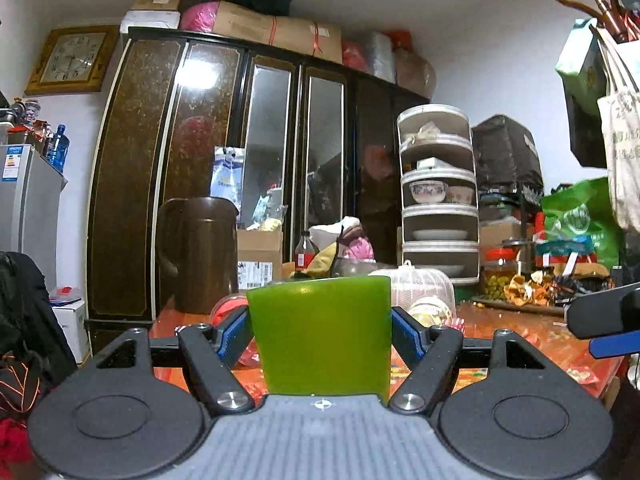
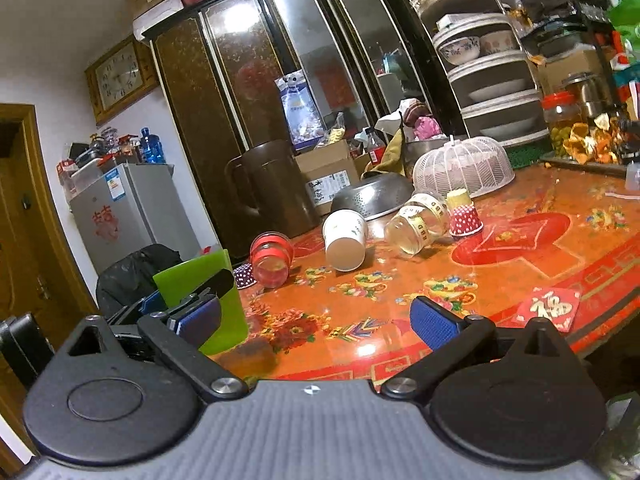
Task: Flip cup upright
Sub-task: 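Carry the upright green cup with the left gripper and lower it onto the table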
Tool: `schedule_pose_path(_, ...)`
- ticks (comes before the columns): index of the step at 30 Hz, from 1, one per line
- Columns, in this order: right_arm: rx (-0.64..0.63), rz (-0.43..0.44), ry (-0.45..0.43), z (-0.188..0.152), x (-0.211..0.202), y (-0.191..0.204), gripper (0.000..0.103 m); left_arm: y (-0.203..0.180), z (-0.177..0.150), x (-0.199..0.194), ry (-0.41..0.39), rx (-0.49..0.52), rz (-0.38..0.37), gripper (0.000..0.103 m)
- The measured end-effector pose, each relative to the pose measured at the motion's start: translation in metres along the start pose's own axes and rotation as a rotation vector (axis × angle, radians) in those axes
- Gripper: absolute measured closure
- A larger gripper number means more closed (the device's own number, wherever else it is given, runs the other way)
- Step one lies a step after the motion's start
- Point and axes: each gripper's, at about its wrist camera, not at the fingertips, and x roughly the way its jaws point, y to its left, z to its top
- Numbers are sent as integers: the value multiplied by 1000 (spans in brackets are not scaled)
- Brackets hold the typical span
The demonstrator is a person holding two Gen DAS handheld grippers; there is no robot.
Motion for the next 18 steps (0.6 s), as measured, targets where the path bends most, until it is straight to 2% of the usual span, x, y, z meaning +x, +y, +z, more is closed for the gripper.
schedule_pose_path(5, 25, -12, 3, -4, -1, -5, 1, -5, -1, 2, 30, 32, 33, 27)
schedule_pose_path(10, 30, -12, 4, -7, -2, -6, 1, -9, -9, 3, 83, 29, 4, 27)
schedule_pose_path(18, 32, -13, 3, -7, -3, -6, 1, -6, -15, -7, 57, 51, -11, 27)
